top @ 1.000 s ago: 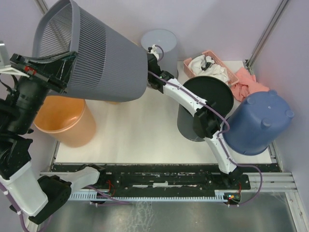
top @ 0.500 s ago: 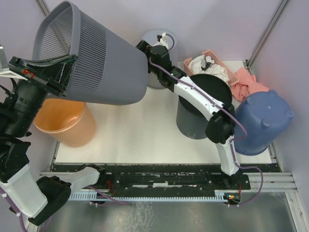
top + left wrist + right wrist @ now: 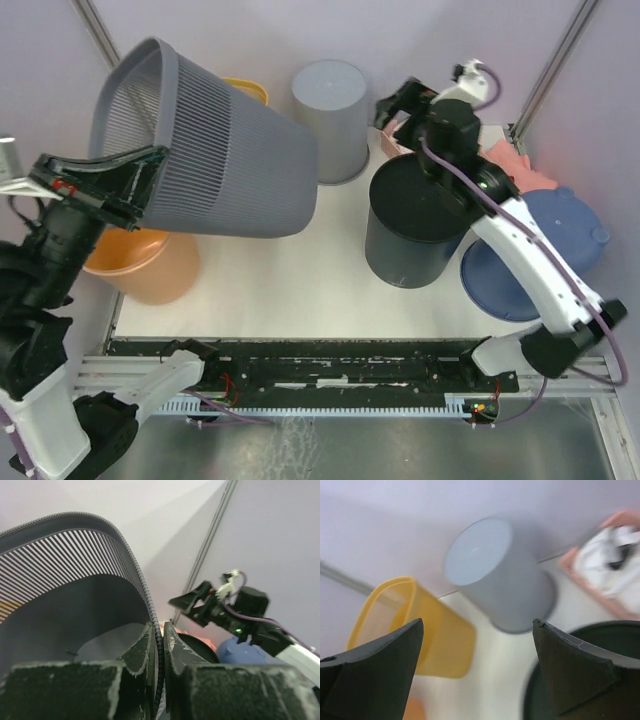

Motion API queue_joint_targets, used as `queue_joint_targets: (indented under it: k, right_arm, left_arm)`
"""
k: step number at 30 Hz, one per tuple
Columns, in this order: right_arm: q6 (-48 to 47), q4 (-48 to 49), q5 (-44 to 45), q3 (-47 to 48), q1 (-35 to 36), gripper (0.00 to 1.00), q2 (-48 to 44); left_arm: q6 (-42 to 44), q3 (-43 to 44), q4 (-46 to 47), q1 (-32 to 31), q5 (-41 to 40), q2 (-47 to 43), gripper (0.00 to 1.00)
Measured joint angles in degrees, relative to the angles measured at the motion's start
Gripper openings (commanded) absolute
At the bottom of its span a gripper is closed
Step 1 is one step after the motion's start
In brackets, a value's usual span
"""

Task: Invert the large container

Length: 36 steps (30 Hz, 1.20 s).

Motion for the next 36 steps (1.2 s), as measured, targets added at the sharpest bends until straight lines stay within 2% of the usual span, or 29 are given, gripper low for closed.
queue_joint_targets:
  k: [3,6,11,15,20,25,31,36]
  right_arm:
    - [-6.9,-3.8,3.9,-4.7,-2.0,0.99,-9.9]
    - [-11.5,-6.4,3.7,-6.6,-1.8,0.99,-15.3]
    - [-18.7,-13.4,-3.3,-11.6,-1.8,0.99,-23.8]
    - [-22.6,-18.6,-9.7,-13.6,-1.8,0.99,-26.4]
    - [-25.2,-22.2,-19.3,-13.4,-1.8,0.99,-25.9]
    - [-24.0,-22.6,-28.9,-10.8,-0.2,0.99,-20.6]
    - [-23.1,-24.0,-26.9,-7.9,12.0,0.99,-9.7]
    - [-22.7,-25.6,-25.1,-9.8,12.8,0.99,-8.7]
  left_arm:
    - [-4.3,-11.1,4.0,0.0,1.0,-2.3,0.03]
    - [-7.0,-18.6,6.8,0.0,1.3,-3.0,0.03]
    - [-12.9,-35.8,10.6,0.0,1.2,-6.3,0.03]
    - [-17.7,-47.9,12.2,0.0,0.5,-12.2,0.03]
    - [-22.9,-57.6,14.6,0.0,-3.0,-20.7,0.03]
    - [-28.4,-67.0,21.2,0.0,-7.8,-26.8,0.03]
    - [-32.4,-74.1,28.8,0.0,-10.7,-27.2,0.03]
    - [-33.1,-76.4,31.6,0.0,-10.9,-27.0,0.03]
